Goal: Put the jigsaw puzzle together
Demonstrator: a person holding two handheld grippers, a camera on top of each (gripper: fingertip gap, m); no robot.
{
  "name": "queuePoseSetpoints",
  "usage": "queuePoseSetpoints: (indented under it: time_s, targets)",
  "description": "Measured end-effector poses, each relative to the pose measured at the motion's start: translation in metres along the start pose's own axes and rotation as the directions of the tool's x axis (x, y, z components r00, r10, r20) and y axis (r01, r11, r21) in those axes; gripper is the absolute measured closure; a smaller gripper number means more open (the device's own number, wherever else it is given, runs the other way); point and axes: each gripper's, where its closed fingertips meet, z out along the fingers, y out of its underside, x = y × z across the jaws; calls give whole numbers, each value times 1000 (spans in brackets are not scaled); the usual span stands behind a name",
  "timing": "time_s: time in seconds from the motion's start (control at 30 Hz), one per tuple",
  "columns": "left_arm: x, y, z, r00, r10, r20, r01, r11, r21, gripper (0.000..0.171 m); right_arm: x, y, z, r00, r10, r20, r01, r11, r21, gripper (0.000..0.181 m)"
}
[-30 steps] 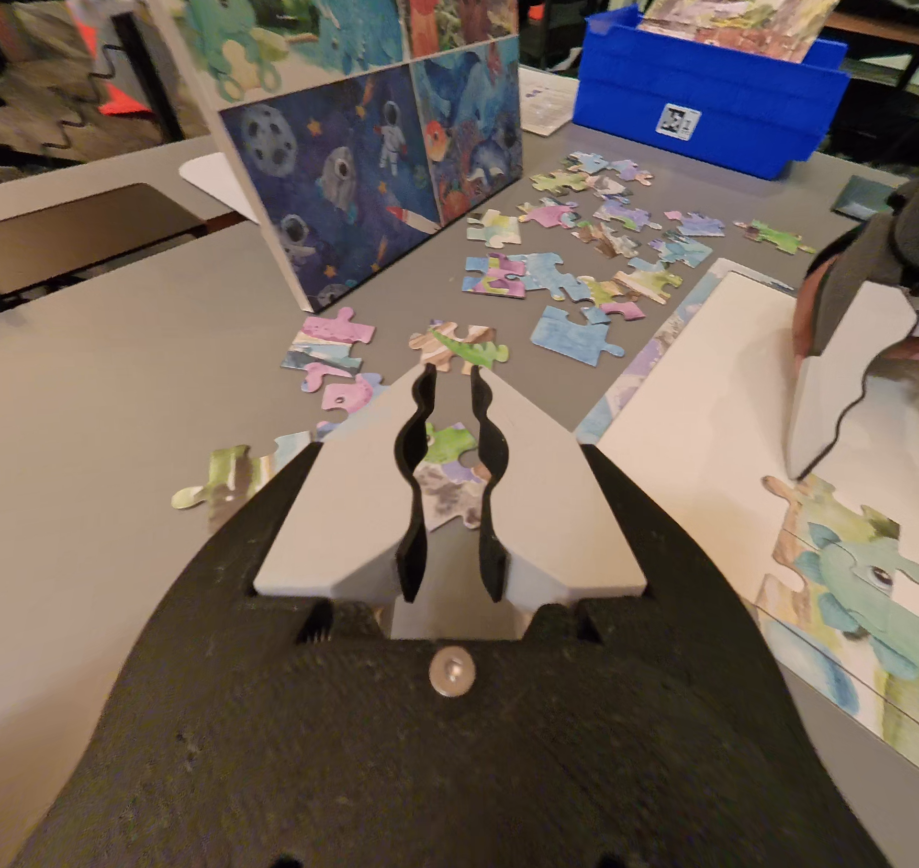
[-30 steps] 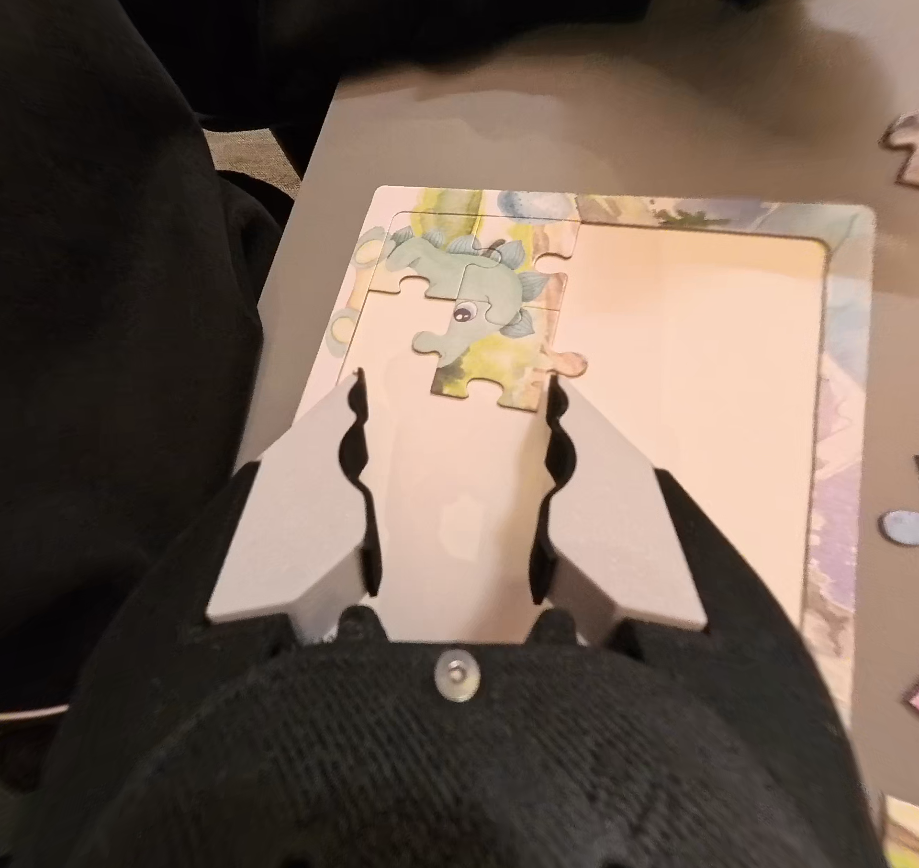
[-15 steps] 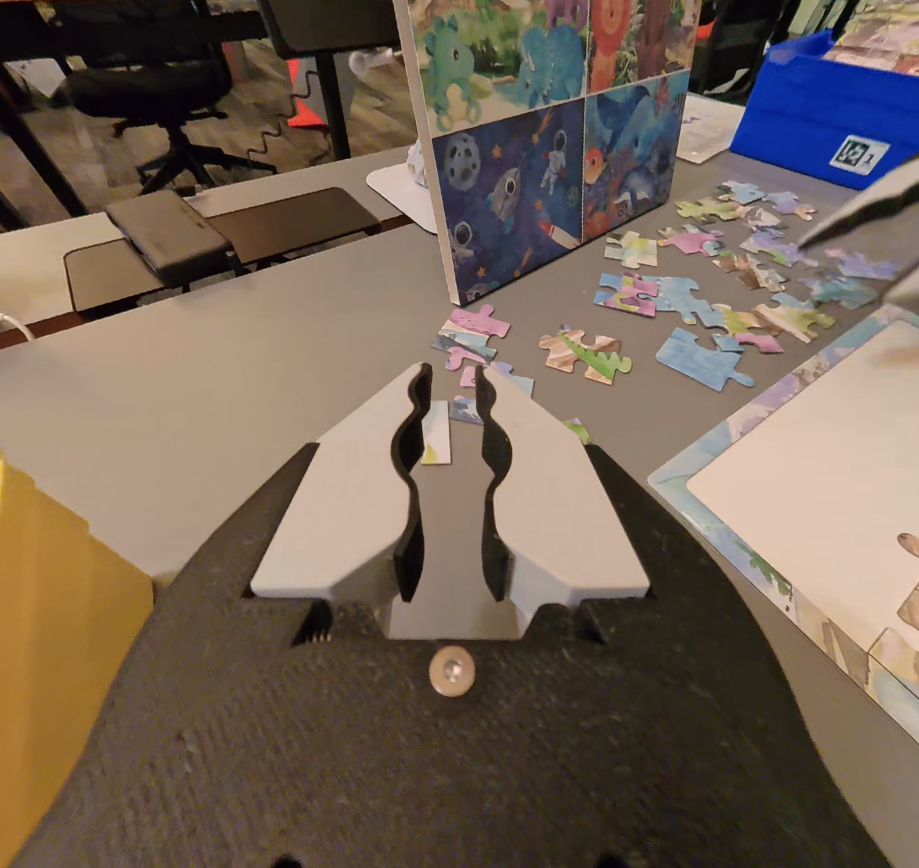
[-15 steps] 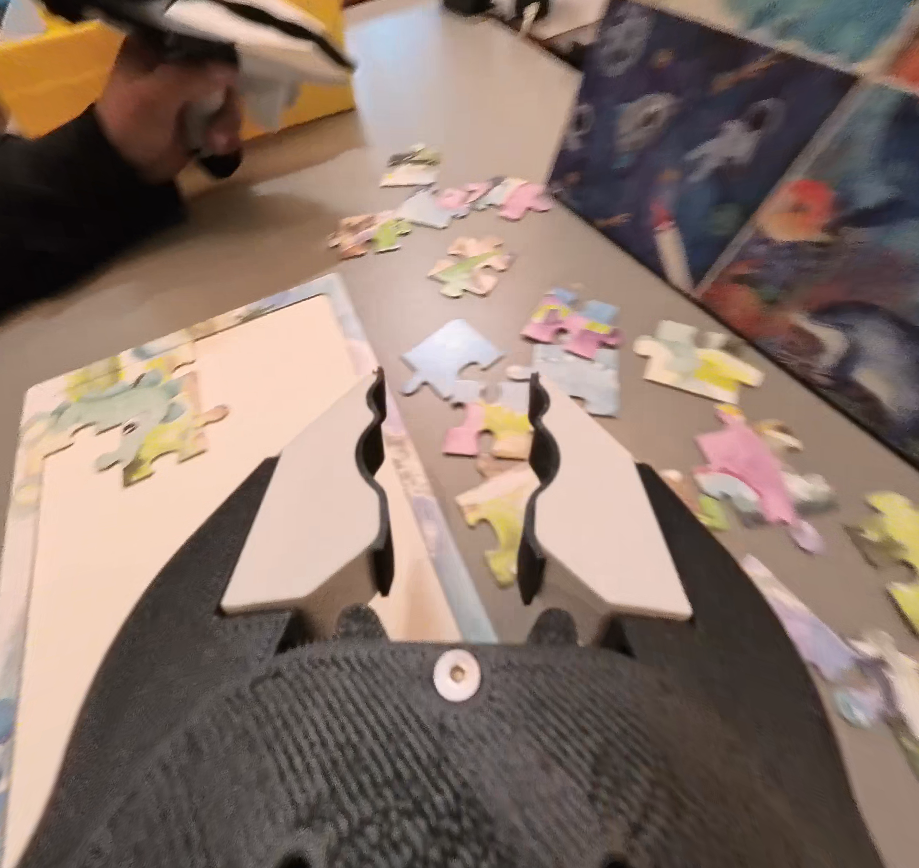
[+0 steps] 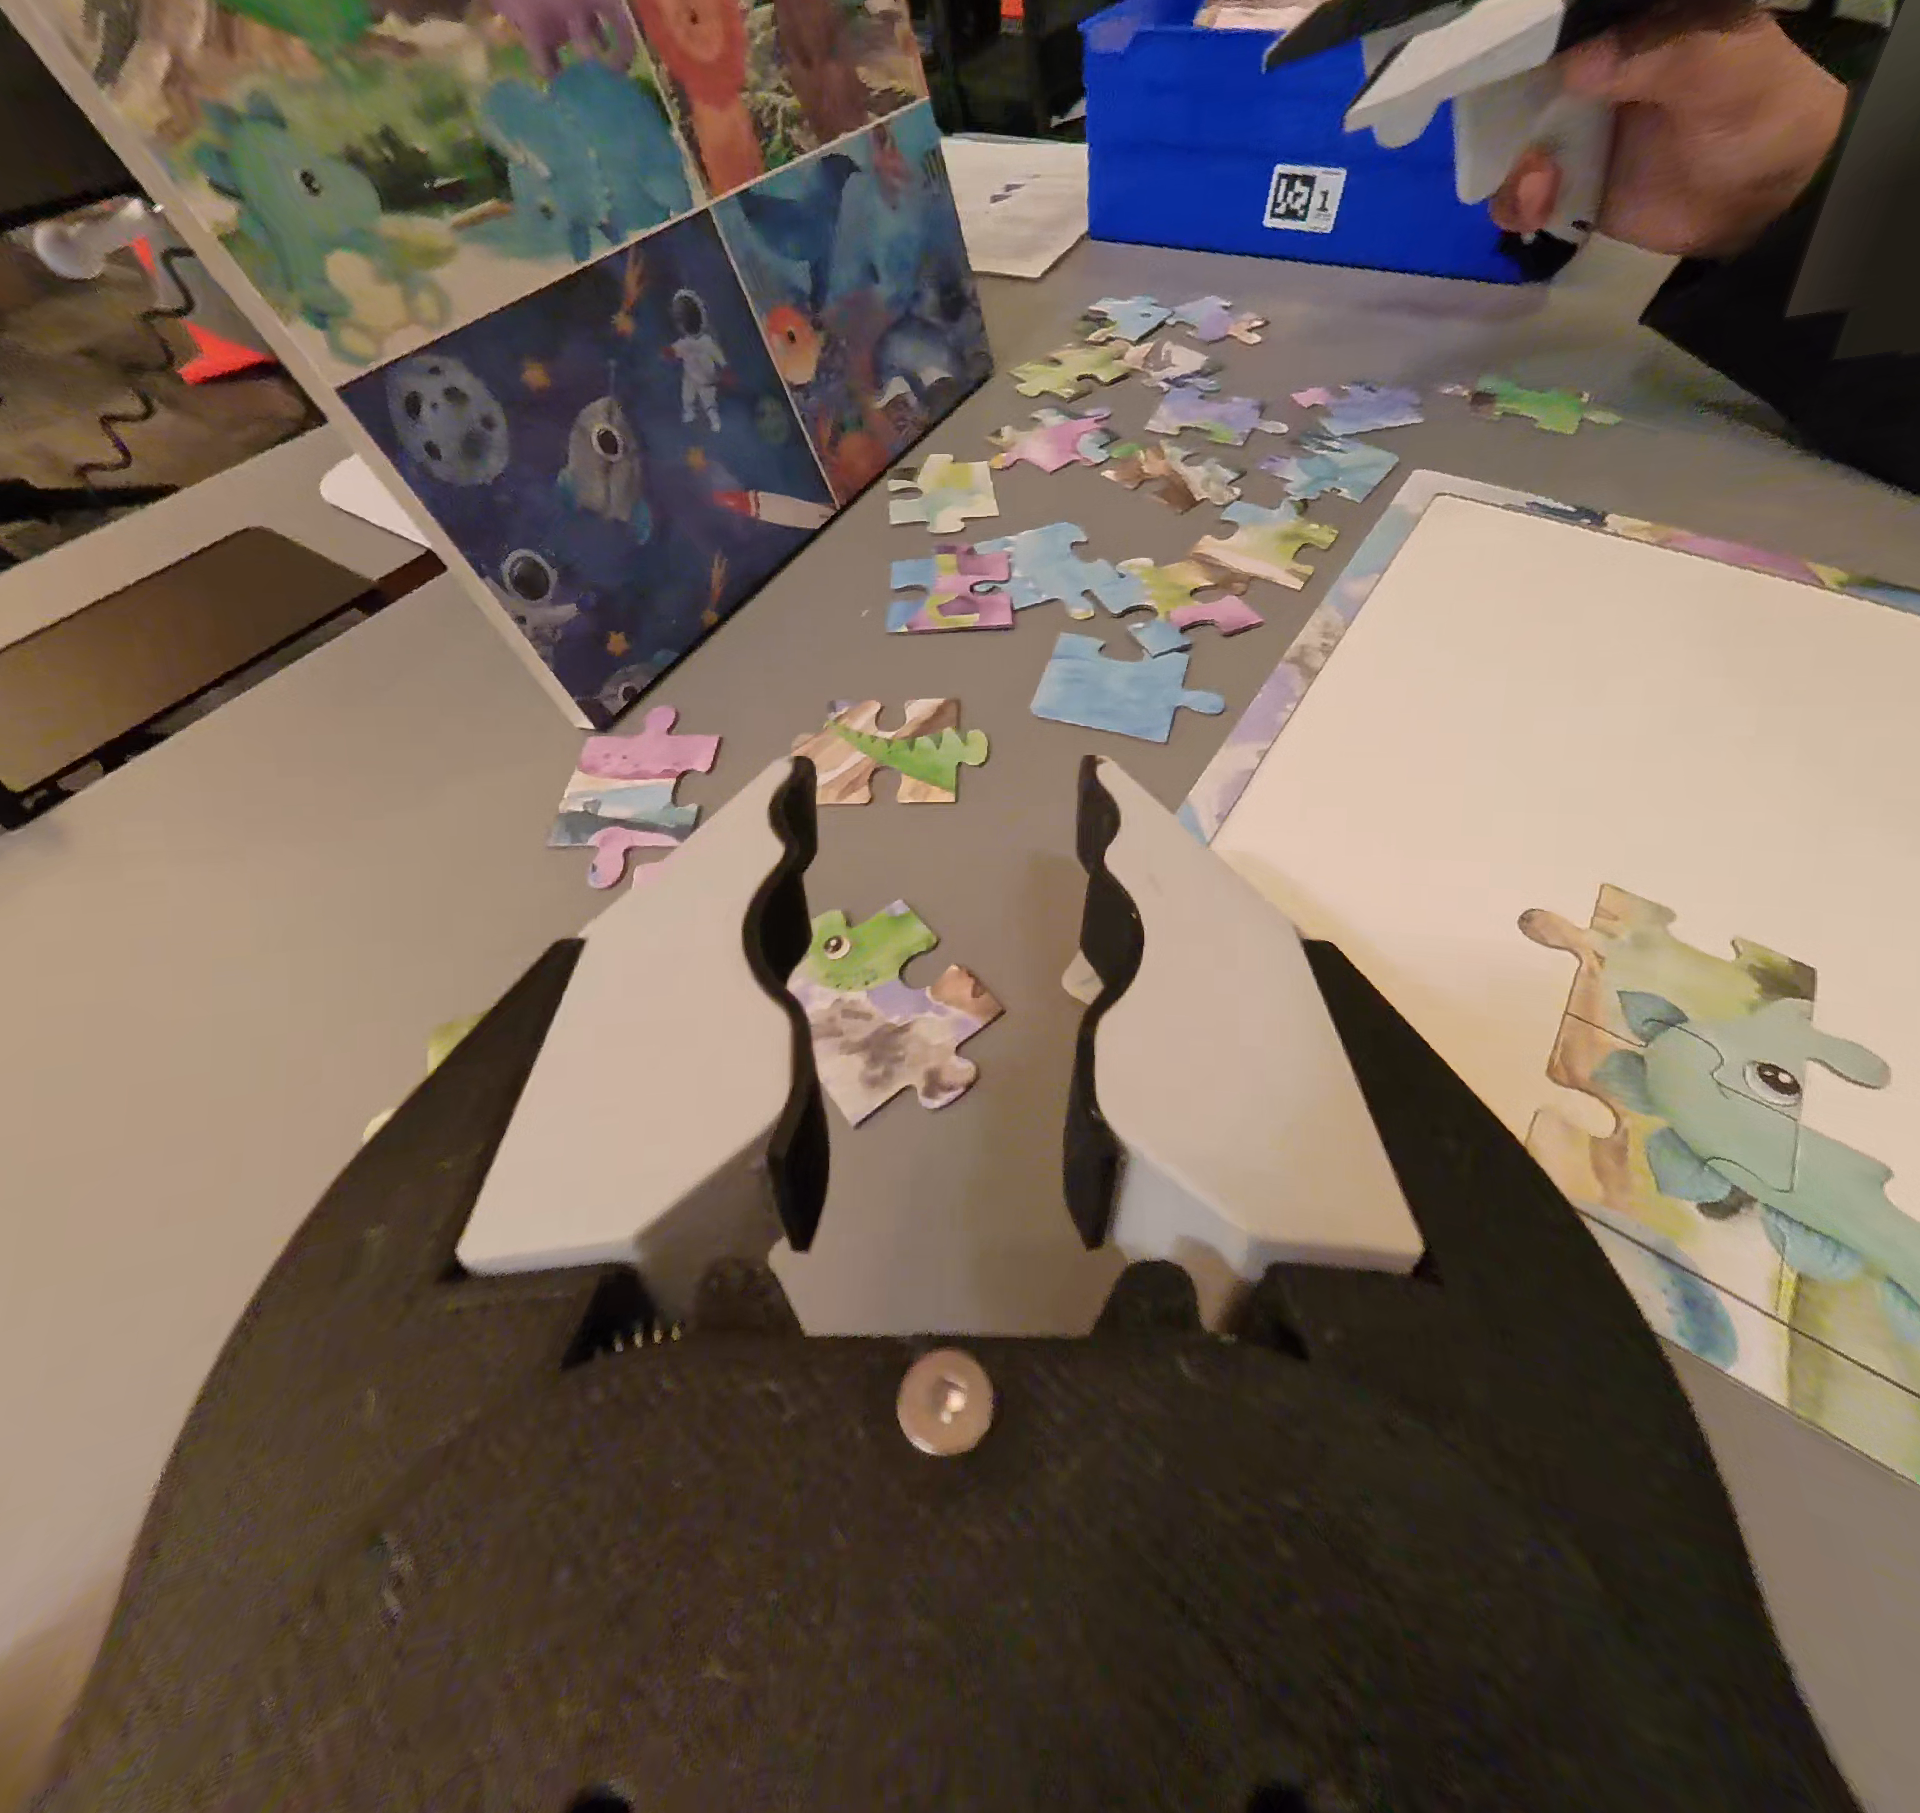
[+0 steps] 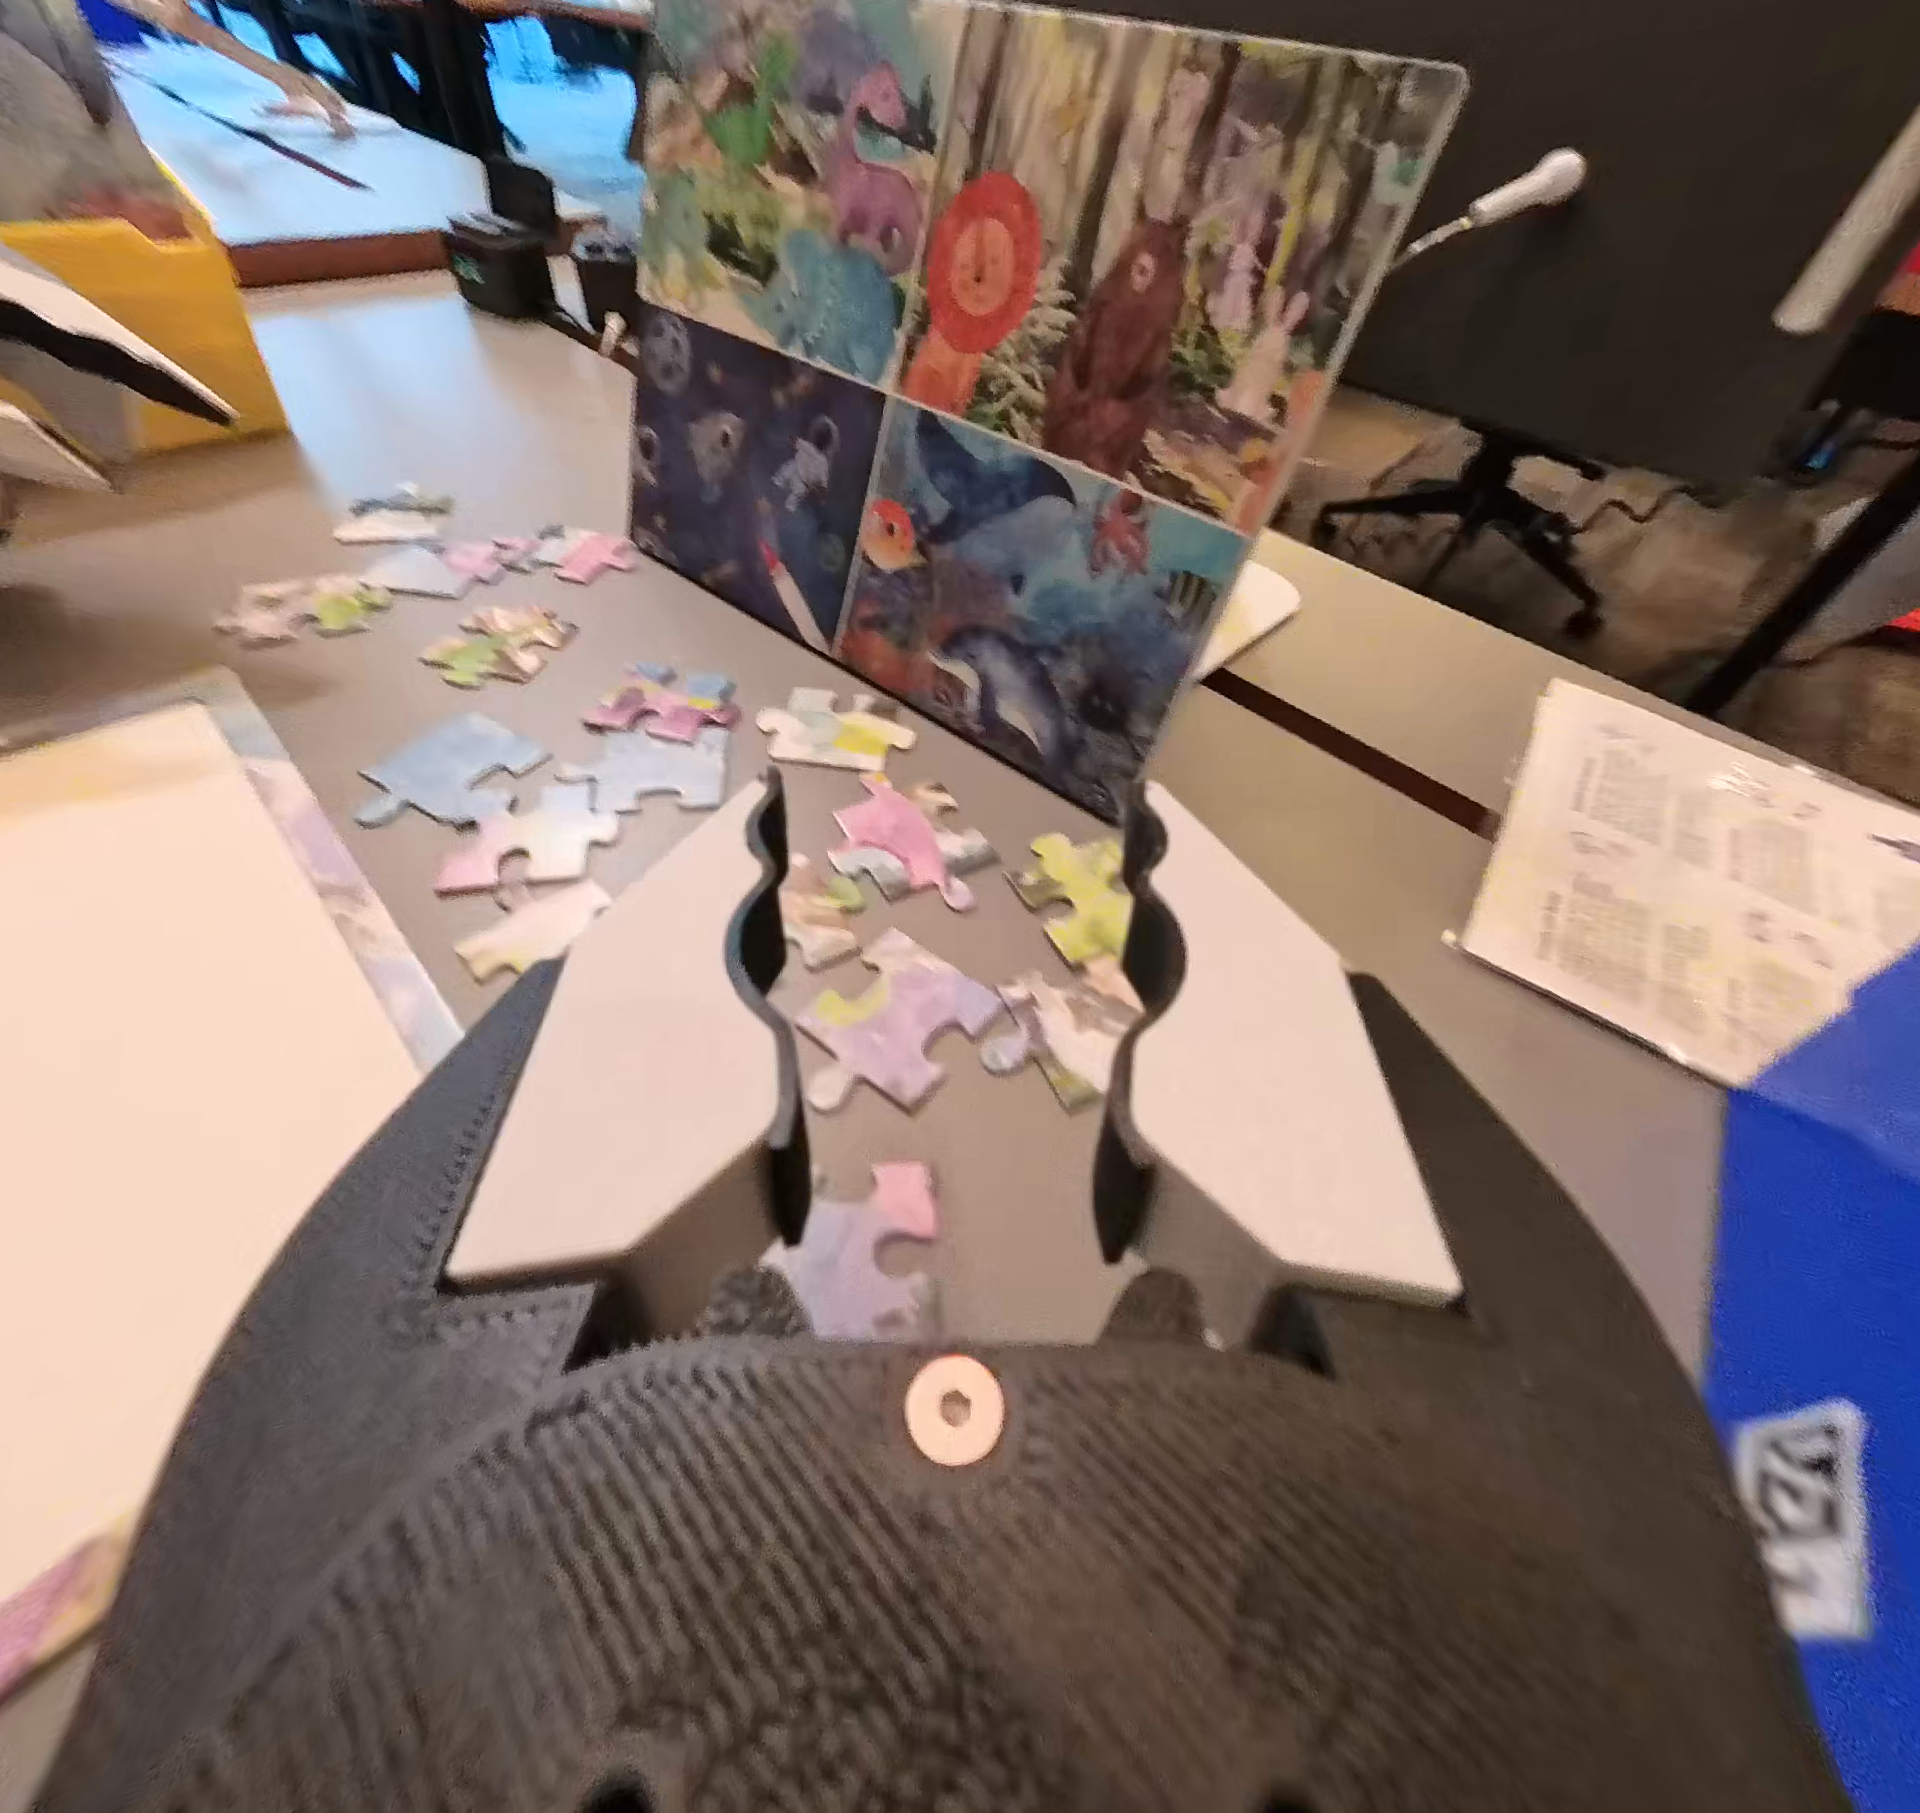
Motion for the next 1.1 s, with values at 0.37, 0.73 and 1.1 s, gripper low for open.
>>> queuePoseSetpoints:
  time_s: [0.37, 0.73, 1.1]
  targets:
    - [-2, -5, -4, 998, -49, -29, 51, 997, 58, 171, 12, 2, -28, 997, -76, -20, 77, 996, 46, 181]
    - [-2, 0, 6, 998, -52, -19, 53, 998, 35, 171, 2, 5, -20, 995, -96, 2, 96, 995, 13, 157]
    - [0, 1, 9, 996, -78, -45, 80, 996, 46, 168, -5, 21, -8, 997, -61, 44, 62, 998, -23, 158]
